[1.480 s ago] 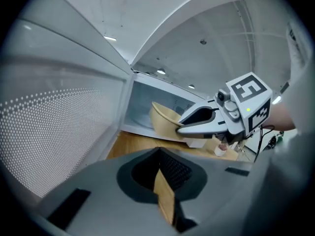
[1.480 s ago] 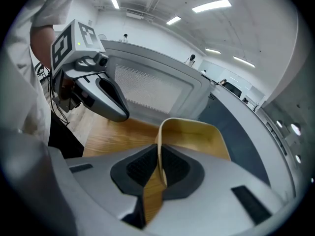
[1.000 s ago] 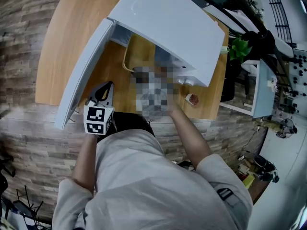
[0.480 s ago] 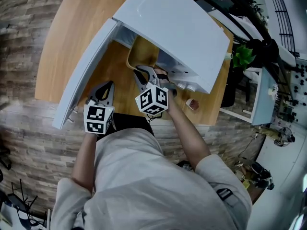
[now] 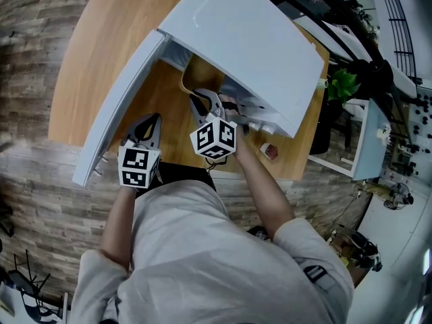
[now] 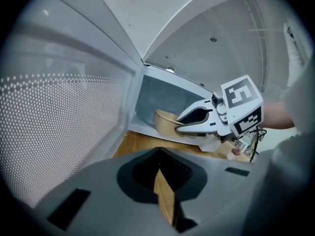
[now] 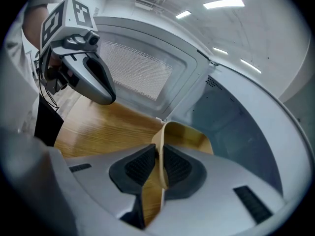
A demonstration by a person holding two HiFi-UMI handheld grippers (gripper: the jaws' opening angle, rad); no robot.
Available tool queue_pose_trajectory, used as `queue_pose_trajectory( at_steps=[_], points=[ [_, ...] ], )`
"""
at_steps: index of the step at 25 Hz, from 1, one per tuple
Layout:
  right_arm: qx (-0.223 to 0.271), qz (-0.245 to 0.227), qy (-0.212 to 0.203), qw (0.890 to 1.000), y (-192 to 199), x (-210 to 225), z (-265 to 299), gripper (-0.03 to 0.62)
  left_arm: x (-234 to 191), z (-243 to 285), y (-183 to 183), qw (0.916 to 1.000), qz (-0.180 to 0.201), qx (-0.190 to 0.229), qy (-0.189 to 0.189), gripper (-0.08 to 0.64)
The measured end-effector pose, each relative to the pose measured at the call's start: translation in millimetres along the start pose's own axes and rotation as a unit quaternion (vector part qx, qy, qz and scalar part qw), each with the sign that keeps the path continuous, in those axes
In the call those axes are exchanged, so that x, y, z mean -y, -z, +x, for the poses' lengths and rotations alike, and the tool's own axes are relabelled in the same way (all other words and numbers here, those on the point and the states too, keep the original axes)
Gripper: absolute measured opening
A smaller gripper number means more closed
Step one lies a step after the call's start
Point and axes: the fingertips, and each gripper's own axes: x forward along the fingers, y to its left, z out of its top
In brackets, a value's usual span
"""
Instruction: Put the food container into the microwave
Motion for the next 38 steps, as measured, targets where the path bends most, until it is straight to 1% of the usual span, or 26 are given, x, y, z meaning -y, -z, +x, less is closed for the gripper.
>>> queue_pose_trajectory(
  at_steps=[4, 15, 24, 29, 38],
  points=[
    [-0.003, 0.001, 0.003, 1.000, 2, 6, 4, 0.057, -2, 2, 3, 1.0000, -0.008, -0.003, -0.002, 0.012],
    [-0.009, 0.001, 0.015, 1.000, 5, 24, 14, 0.058, -5, 7, -1, 0.9999, -0.010, 0.001, -0.005, 0.012],
    [-0.015, 0.000, 0.023, 1.000, 7, 33, 23, 0.058, -9, 11, 0, 0.9998, -0.020, -0.001, -0.007, 0.012],
    [-0.021, 0.000, 0.031, 0.999, 8, 41, 29, 0.058, -7, 12, -3, 0.9997, -0.022, 0.001, 0.002, 0.012],
    [-0.030, 0.002, 0.042, 0.999, 10, 49, 37, 0.058, -5, 13, -3, 0.9997, -0.023, -0.001, 0.004, 0.012]
  ],
)
